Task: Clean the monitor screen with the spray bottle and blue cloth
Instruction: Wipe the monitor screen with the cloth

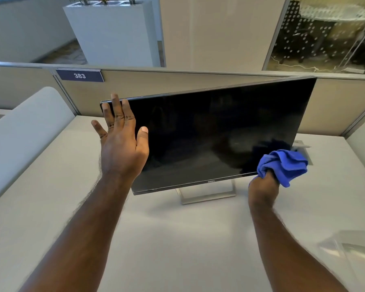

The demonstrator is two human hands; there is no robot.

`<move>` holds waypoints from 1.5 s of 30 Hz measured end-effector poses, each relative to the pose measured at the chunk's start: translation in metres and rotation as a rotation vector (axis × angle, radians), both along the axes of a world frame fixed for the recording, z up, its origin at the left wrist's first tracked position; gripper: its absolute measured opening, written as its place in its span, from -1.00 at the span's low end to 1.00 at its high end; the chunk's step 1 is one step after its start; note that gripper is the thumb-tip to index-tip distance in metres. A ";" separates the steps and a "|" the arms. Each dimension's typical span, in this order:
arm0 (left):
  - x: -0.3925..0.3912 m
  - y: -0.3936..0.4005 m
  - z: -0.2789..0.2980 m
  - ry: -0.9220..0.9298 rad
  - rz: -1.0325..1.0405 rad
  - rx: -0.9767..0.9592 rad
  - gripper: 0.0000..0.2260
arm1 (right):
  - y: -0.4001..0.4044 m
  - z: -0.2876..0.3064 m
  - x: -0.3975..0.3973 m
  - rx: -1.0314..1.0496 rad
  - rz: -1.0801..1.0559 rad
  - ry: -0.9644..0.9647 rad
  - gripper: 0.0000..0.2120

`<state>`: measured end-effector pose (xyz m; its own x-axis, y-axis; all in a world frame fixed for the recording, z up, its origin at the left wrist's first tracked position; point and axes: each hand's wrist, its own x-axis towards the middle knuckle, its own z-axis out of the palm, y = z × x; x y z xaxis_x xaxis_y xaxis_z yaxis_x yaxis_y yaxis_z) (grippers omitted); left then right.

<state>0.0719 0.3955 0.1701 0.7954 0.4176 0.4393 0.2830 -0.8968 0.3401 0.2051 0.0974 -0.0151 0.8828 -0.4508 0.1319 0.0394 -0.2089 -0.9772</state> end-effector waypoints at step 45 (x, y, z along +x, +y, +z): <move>0.058 -0.070 0.019 0.098 -0.187 0.045 -0.37 | -0.022 0.052 0.025 -0.135 0.069 -0.153 -0.92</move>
